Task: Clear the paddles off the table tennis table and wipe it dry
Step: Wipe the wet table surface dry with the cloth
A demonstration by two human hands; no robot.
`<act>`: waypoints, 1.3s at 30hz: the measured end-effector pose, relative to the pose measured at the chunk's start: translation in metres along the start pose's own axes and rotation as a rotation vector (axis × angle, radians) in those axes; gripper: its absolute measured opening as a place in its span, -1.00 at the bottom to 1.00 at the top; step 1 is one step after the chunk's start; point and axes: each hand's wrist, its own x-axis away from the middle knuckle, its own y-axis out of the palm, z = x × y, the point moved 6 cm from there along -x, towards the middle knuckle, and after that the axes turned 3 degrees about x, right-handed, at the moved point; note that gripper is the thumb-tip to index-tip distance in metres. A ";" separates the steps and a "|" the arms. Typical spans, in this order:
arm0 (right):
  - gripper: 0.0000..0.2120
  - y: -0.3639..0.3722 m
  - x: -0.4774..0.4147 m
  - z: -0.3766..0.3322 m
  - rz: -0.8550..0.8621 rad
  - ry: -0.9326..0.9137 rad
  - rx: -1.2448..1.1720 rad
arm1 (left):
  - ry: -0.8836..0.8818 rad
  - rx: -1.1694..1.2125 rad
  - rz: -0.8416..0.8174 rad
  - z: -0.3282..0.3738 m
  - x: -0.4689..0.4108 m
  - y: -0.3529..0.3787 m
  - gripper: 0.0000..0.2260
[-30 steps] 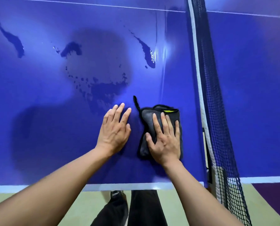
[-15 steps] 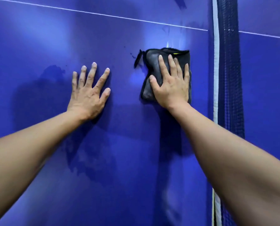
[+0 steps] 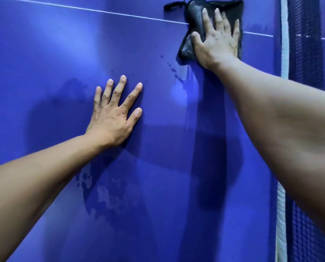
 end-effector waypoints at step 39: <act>-0.29 0.042 0.458 -0.187 0.054 0.019 -0.021 | 0.020 0.227 0.278 -0.123 0.206 0.024 -0.47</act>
